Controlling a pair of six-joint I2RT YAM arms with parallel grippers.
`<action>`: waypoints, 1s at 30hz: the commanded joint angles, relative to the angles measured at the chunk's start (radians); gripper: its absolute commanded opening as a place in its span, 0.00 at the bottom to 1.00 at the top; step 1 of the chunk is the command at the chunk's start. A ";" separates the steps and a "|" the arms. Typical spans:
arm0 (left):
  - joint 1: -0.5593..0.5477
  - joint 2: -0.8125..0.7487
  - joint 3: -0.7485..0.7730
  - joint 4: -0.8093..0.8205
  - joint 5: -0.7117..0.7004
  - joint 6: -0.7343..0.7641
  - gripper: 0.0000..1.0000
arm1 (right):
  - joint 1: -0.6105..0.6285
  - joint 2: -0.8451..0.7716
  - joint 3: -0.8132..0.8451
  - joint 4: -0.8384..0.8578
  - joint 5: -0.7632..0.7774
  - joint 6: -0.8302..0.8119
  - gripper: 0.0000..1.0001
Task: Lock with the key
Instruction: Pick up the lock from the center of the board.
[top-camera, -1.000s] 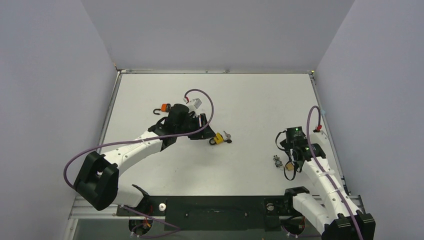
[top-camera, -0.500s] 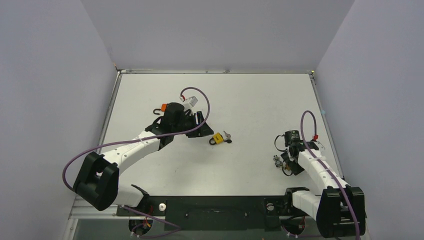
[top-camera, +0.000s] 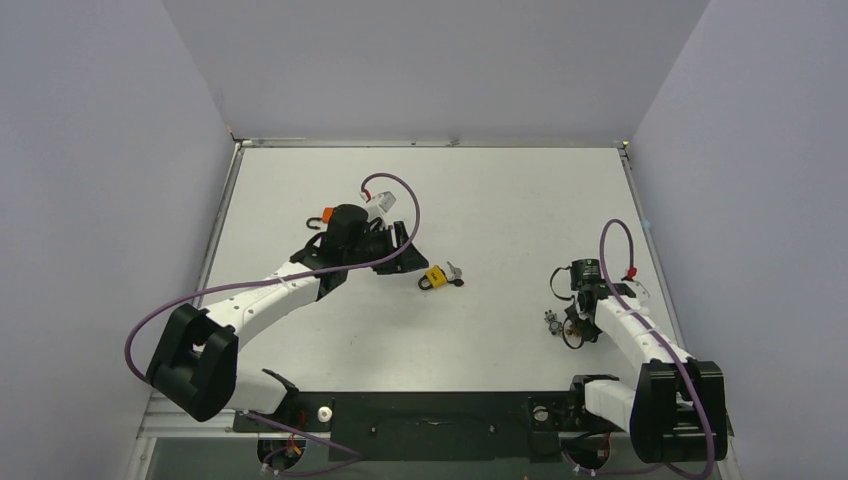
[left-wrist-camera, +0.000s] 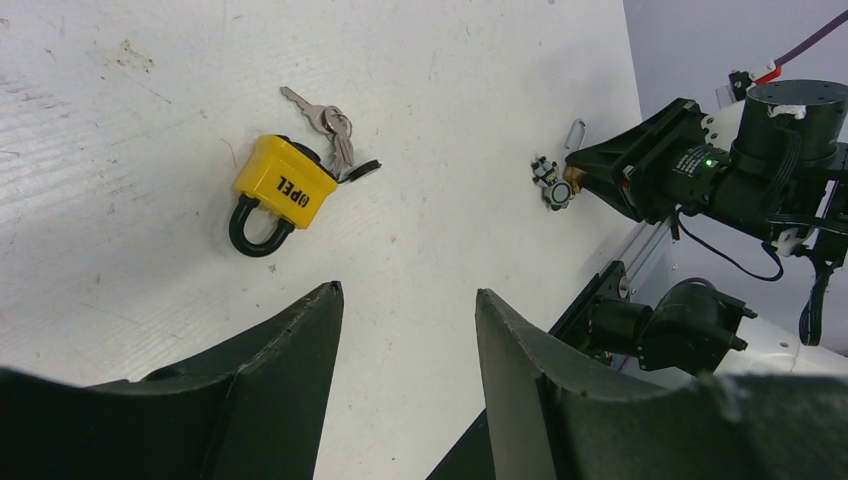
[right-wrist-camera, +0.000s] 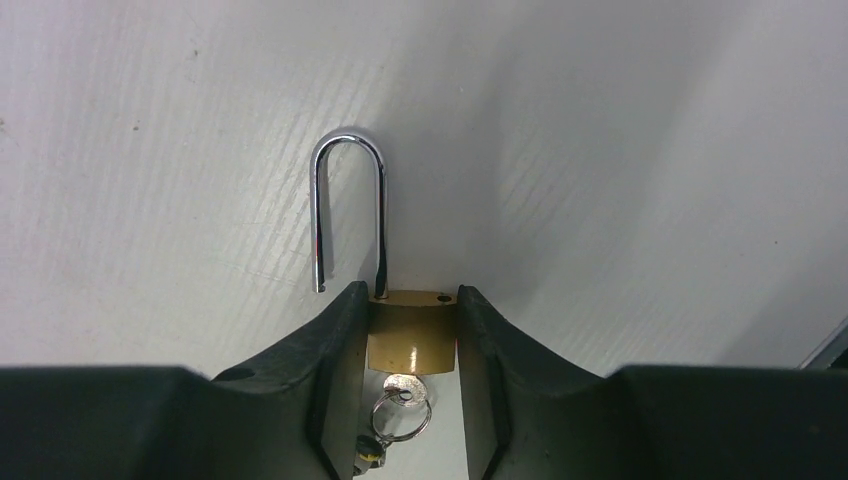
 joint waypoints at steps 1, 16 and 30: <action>0.009 -0.008 0.005 0.045 0.019 -0.017 0.49 | 0.007 -0.004 -0.032 0.076 -0.060 -0.024 0.15; 0.003 0.097 0.190 -0.015 0.156 -0.023 0.48 | 0.347 -0.135 0.277 0.087 -0.042 -0.315 0.00; 0.006 0.160 0.534 -0.153 0.492 0.146 0.45 | 0.554 -0.269 0.447 0.284 -0.556 -0.639 0.00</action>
